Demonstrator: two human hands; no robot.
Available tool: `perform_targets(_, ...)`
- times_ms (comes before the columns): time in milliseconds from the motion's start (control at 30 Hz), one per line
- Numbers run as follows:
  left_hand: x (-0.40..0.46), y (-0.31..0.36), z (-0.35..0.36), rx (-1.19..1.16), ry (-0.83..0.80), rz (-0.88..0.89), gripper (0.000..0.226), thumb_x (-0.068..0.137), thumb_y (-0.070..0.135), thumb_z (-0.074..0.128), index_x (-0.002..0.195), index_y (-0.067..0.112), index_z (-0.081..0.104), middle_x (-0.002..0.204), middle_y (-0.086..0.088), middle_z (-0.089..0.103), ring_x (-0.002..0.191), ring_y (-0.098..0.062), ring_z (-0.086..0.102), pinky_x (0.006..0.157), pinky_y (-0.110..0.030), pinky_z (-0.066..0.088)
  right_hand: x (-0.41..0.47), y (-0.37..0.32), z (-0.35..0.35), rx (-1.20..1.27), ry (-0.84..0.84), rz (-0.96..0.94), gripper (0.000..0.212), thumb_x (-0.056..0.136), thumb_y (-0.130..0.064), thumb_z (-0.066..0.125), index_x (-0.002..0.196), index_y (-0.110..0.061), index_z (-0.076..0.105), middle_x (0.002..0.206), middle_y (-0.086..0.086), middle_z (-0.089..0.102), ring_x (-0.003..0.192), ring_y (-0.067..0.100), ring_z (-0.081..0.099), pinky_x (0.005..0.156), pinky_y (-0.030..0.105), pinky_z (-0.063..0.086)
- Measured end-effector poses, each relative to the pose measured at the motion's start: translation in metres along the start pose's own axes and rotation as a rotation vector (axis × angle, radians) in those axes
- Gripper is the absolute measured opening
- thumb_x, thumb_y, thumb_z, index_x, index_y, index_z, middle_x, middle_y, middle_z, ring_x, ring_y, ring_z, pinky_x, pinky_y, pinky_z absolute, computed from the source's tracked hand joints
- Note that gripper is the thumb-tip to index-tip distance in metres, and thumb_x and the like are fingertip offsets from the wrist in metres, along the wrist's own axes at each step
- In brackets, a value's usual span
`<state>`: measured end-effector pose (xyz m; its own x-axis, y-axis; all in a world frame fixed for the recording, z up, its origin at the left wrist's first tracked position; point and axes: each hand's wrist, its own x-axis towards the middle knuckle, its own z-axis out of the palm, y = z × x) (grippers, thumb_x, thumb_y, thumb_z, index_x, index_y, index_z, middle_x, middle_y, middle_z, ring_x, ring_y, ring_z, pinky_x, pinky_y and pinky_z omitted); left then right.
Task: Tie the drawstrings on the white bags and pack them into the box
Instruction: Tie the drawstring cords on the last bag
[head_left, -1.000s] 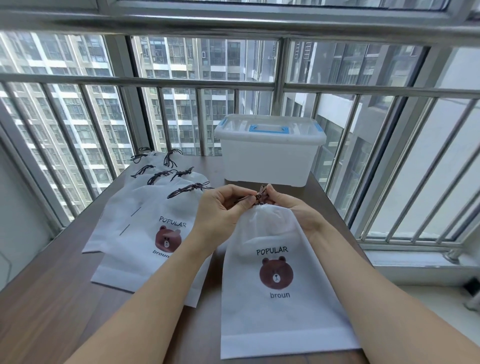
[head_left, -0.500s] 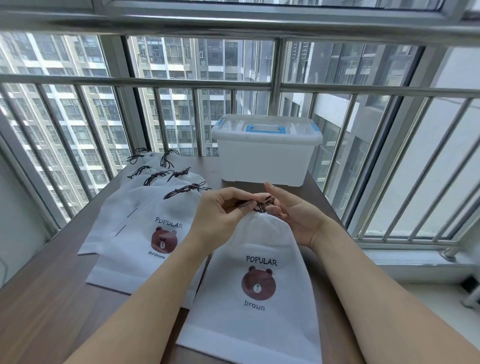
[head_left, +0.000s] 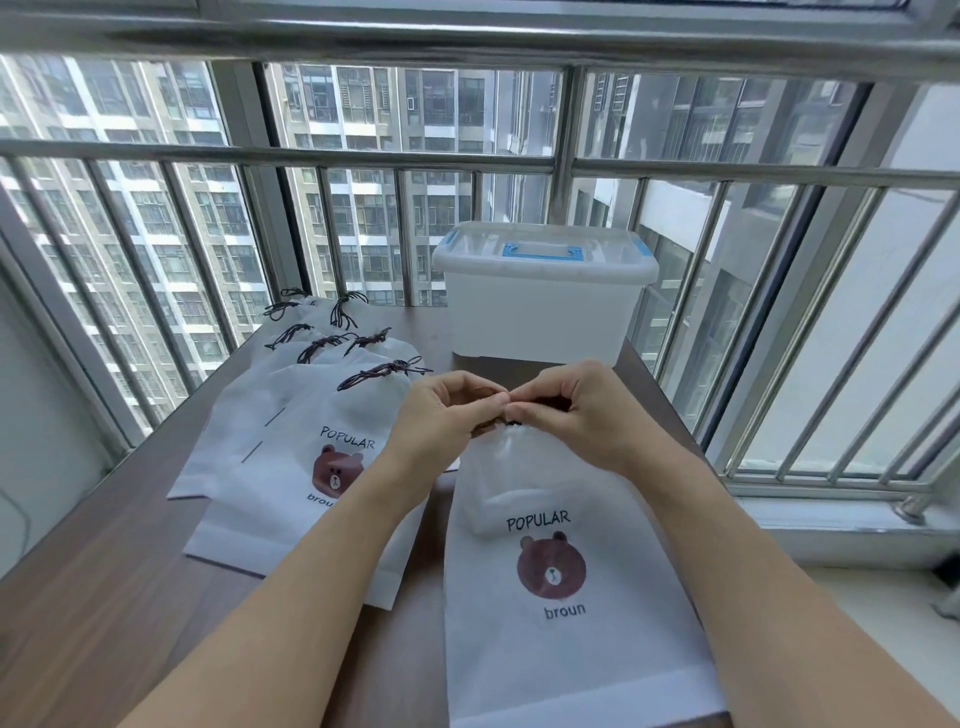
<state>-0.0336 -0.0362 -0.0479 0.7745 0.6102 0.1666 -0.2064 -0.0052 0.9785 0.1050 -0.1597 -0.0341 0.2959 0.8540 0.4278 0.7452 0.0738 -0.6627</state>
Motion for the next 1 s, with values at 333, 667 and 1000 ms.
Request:
perform_targets(333,0.003,0.007,-0.014,0.016,-0.123,0.069,0.031,0.082,0.004,0.072,0.113,0.002,0.070,0.104,-0.018,0.075,0.099,-0.026,0.072,0.094,-0.032,0.055,0.002,0.002,0.008,0.325,0.065,0.157,0.017,0.100,-0.014,0.061,0.093,-0.010,0.077,0.086,0.013,0.074,0.078,0.015,0.063,0.076,0.033,0.048)
perform_targets(667,0.003,0.001,-0.008,0.370,-0.029,0.258,0.018,0.096,0.008,0.061,0.101,0.017,0.076,0.095,0.002,0.078,0.092,-0.009,0.072,0.086,-0.018,0.053,0.002,0.002,0.011,0.664,0.056,0.243,0.021,0.102,-0.015,0.056,0.095,-0.001,0.071,0.086,0.007,0.068,0.082,0.016,0.060,0.075,0.022,0.047)
perform_targets(1000,0.003,-0.007,-0.008,0.438,0.004,0.241,0.015,0.087,0.001,0.071,0.084,0.013,0.080,0.072,0.001,0.073,0.067,-0.003,0.059,0.065,-0.021,0.047,0.003,-0.004,0.023,0.537,0.026,0.183,0.017,0.100,-0.006,0.059,0.089,-0.003,0.072,0.079,0.001,0.069,0.077,0.009,0.061,0.074,0.020,0.049)
